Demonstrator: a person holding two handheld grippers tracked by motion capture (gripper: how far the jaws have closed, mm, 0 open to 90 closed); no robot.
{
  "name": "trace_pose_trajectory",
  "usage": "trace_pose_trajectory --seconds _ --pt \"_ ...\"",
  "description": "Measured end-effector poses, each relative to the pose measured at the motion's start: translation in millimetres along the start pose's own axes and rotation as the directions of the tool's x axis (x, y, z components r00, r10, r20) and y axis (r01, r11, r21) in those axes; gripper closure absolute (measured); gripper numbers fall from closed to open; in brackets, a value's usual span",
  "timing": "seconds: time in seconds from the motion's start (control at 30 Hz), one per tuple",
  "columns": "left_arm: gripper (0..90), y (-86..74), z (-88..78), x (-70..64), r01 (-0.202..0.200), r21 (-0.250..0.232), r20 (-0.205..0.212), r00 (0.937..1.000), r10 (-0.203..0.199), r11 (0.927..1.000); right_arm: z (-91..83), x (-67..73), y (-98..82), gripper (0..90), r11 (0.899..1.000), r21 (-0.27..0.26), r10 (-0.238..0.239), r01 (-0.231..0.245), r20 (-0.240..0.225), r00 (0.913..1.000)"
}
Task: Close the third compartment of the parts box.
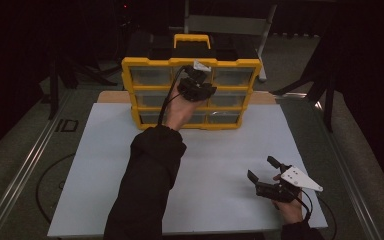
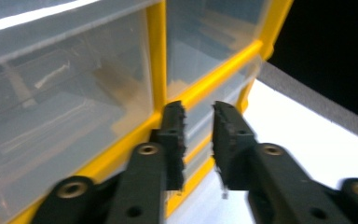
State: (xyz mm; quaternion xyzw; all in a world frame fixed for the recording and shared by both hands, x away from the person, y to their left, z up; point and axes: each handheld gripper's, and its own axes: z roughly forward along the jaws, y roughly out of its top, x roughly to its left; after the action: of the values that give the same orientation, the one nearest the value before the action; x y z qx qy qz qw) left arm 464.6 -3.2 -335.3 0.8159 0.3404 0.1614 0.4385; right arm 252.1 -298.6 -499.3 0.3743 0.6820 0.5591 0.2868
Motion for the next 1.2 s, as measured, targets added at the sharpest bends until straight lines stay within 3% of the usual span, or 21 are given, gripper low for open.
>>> trace_pose_trajectory --seconds 0.03,0.1,0.2,0.33,0.47,0.5,0.53,0.6,0.8,0.97,1.13,1.2 --pt "70.1 -4.0 -5.7 1.2 -0.006 -0.004 0.016 0.9999 0.006 1.0000 0.1 0.2 -0.1 9.6 1.000 0.000 0.001 -0.001 0.001 1.0000" --pt "61.5 -7.5 -11.2 3.0 0.000 -0.013 0.025 0.9997 0.000 0.9999 0.3 0.8 -0.1 9.6 1.000 0.002 0.000 0.000 0.002 1.0000" --pt "51.2 -13.3 -19.4 5.1 0.031 -0.033 0.042 0.9987 -0.029 0.9990 0.3 1.0 -0.1 9.7 1.000 0.003 -0.003 0.003 0.001 1.0000" --pt "42.9 -22.5 -29.4 6.2 0.034 -0.030 0.043 0.9985 -0.033 0.9990 0.3 1.2 -0.1 9.7 1.000 0.006 -0.005 0.005 0.002 1.0000" --pt "27.6 -30.0 -35.5 4.7 0.028 -0.012 0.025 0.9993 -0.028 0.9995 0.2 1.5 0.0 9.7 1.000 0.006 -0.008 0.008 0.002 1.0000" --pt "27.6 -36.1 -40.3 2.1 0.005 -0.010 -0.008 1.0000 -0.005 0.9999 0.2 1.4 0.0 9.6 1.000 0.006 -0.008 0.008 0.001 1.0000" --pt "20.2 -39.1 -42.8 1.6 0.010 -0.014 -0.010 0.9999 -0.010 0.9999 0.2 1.7 0.0 9.6 1.000 0.005 -0.008 0.008 0.003 1.0000" --pt "16.4 -44.9 -48.2 1.3 0.010 -0.025 -0.020 0.9997 -0.011 0.9996 0.3 1.6 0.0 9.6 1.000 0.005 -0.007 0.007 0.004 1.0000" --pt "12.8 -68.5 -66.1 4.5 0.026 -0.056 -0.040 0.9988 -0.028 0.9981 0.7 2.3 -0.2 9.6 1.000 0.005 -0.013 0.013 0.004 0.9999" --pt "11.6 -91.5 -79.1 7.1 0.034 -0.070 -0.091 0.9950 -0.040 0.9969 0.9 3.3 -0.2 9.6 1.000 0.009 -0.018 0.018 0.004 0.9998" --pt "7.0 -127.5 -98.1 9.8 0.056 -0.099 -0.094 0.9934 -0.066 0.9935 1.9 5.1 -0.4 9.5 0.999 0.012 -0.032 0.032 0.005 0.9995" --pt "1.8 -139.5 -103.5 10.8 0.056 -0.089 -0.106 0.9922 -0.065 0.9945 2.2 5.5 -0.5 9.5 0.999 0.014 -0.032 0.032 0.005 0.9995"
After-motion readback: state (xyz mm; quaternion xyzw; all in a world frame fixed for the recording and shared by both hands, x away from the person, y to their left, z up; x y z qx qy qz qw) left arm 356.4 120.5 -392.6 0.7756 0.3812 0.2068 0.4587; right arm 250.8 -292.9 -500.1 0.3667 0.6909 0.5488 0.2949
